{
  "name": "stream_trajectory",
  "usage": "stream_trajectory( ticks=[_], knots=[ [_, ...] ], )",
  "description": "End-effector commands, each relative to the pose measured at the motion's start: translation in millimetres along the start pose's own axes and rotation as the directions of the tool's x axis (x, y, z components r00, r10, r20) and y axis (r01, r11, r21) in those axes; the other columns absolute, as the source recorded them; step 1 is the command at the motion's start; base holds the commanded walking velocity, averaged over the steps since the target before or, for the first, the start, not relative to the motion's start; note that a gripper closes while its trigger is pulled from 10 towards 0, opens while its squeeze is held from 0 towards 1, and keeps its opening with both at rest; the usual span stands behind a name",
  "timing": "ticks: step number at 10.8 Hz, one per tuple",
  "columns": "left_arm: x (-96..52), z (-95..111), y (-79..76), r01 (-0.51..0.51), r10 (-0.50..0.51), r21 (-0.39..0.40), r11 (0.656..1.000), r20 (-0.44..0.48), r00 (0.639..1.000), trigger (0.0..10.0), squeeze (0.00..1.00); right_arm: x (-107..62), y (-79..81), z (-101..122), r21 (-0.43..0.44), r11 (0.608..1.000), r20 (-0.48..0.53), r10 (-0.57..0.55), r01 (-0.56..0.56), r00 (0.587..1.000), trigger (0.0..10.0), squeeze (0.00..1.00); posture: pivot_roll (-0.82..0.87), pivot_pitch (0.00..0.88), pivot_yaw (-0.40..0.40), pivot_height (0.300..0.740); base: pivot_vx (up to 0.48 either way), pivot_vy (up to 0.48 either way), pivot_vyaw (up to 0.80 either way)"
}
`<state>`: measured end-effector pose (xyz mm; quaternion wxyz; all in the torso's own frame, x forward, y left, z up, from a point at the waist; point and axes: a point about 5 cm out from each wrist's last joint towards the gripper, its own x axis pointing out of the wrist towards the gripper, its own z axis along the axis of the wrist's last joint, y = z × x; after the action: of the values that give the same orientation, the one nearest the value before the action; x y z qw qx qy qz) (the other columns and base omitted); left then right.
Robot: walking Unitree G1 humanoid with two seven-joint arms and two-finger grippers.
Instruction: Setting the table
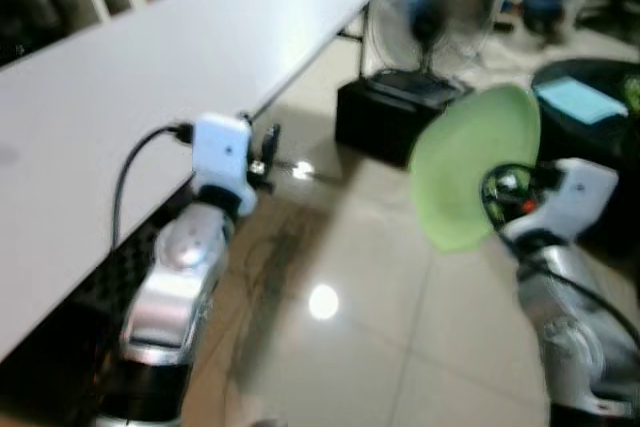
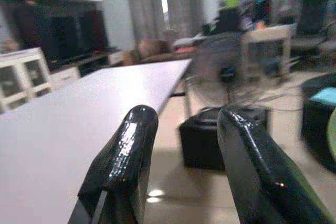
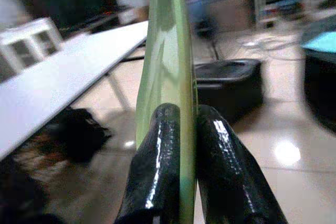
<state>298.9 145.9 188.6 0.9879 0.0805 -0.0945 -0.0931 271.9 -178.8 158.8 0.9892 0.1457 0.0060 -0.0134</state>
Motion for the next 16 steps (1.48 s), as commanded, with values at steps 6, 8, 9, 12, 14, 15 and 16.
stream_trajectory(
  ticks=[6, 8, 9, 12, 14, 15, 16],
  knots=[
    [2.0, 0.6, -6.4, 0.016, -0.016, -0.012, 1.000, 0.008, 1.000, 10.0, 0.00, 0.2, -5.2, 17.5, 0.005, 1.000, 0.085, -0.016, 0.016, 0.996, 10.0, 0.00, -0.01, 0.000, -0.004, 0.740, 0.472, 0.000, 0.00],
    [0.9, -0.7, -6.9, 0.010, -0.010, -0.013, 1.000, 0.007, 1.000, 10.0, 0.00, 0.7, -8.0, 18.6, 0.003, 1.000, 0.085, -0.023, 0.023, 0.996, 10.0, 0.00, -0.01, 0.000, -0.005, 0.740, 0.472, 0.000, -0.40],
    [1.0, -1.0, -7.0, 0.008, -0.008, -0.014, 1.000, 0.007, 1.000, 10.0, 0.00, 1.3, -9.7, 18.8, 0.001, 1.000, 0.087, -0.027, 0.027, 0.996, 10.0, 0.00, -0.01, 0.000, -0.005, 0.740, 0.472, 0.000, -0.80],
    [1.6, -1.5, -6.7, -0.001, 0.001, -0.018, 1.000, 0.009, 1.000, 10.0, 0.00, 2.2, -13.6, 18.2, -0.014, 0.999, 0.090, -0.039, 0.040, 0.995, 10.0, 0.00, -0.02, 0.000, -0.004, 0.740, 0.472, 0.000, -0.27],
    [2.3, -0.8, -5.9, -0.008, 0.008, -0.021, 1.000, 0.011, 1.000, 10.0, 0.00, 2.0, -12.4, 19.4, -0.024, 0.999, 0.097, -0.037, 0.039, 0.995, 10.0, 0.00, -0.02, 0.000, -0.003, 0.740, 0.472, 0.000, 0.00],
    [2.3, -0.9, -5.6, -0.008, 0.008, -0.022, 1.000, 0.010, 1.000, 10.0, 0.00, 2.1, -12.5, 19.9, -0.024, 0.999, 0.100, -0.039, 0.041, 0.994, 10.0, 0.00, -0.02, 0.000, -0.002, 0.740, 0.472, 0.000, 0.00],
    [2.2, -1.4, -5.5, -0.008, 0.008, -0.021, 1.000, 0.009, 1.000, 10.0, 0.00, 2.2, -12.5, 19.9, -0.027, 0.999, 0.101, -0.040, 0.042, 0.994, 10.0, 0.00, -0.02, 0.000, -0.003, 0.740, 0.472, 0.000, 0.00]
  ],
)
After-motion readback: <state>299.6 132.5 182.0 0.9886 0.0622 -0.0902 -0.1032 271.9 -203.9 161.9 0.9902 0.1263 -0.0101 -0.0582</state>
